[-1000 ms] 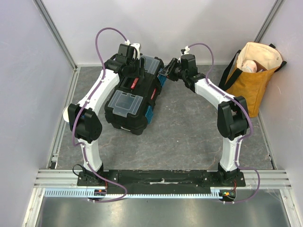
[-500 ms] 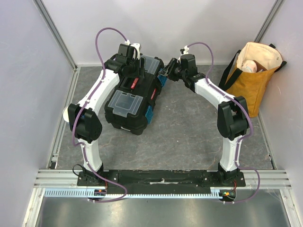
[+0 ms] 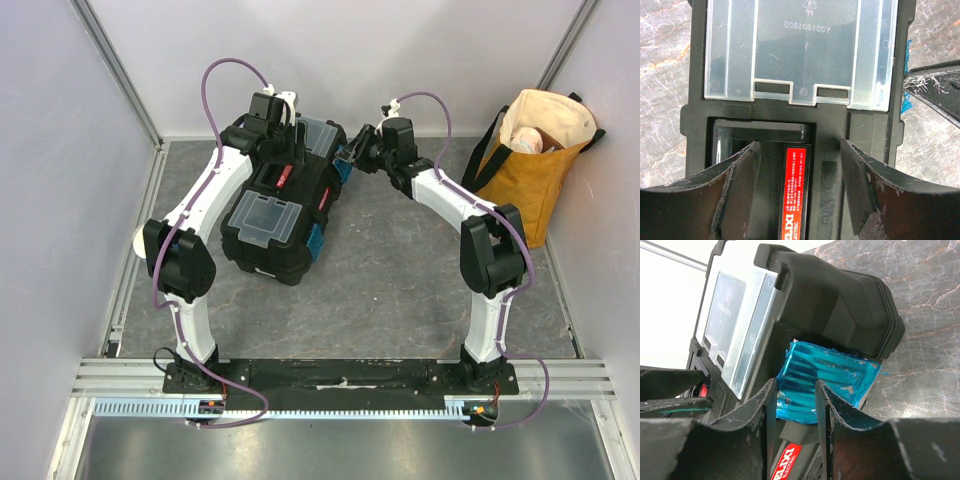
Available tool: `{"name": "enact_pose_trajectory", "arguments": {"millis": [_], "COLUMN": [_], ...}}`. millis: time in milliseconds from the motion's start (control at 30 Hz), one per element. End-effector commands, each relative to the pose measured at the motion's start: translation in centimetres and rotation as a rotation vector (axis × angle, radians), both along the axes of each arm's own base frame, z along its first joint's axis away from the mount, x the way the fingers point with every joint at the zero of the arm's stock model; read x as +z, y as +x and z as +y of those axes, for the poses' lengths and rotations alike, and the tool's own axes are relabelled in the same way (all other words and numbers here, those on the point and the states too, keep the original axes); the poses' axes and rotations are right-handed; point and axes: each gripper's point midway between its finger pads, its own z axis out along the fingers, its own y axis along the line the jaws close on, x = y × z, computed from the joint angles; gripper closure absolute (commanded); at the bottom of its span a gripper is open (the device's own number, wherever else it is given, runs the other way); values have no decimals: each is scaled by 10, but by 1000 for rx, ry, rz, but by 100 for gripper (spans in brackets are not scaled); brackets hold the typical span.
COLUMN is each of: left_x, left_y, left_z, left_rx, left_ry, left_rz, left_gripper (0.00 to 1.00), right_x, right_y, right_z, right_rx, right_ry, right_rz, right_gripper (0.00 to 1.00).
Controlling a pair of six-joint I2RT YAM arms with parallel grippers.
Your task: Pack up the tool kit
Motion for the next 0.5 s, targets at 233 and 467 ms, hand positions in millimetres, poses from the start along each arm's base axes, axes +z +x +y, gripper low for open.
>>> {"name": "enact_pose_trajectory", "arguments": {"millis": [233,467], "left_x": [-47,-47], "left_y": [-38,-38], "left_z": [-8,-9], "left_rx": [-72,-74], "left_ry": [42,40], "left_rz": [194,193], "left_gripper": [29,29], "right_x": [-79,-86], "right_y": [-34,-32], "right_z": [-2,4], "right_rx": [28,43], "right_ry": [-130,-97], "right_rz": [190,197], "right_gripper": [58,59]}}
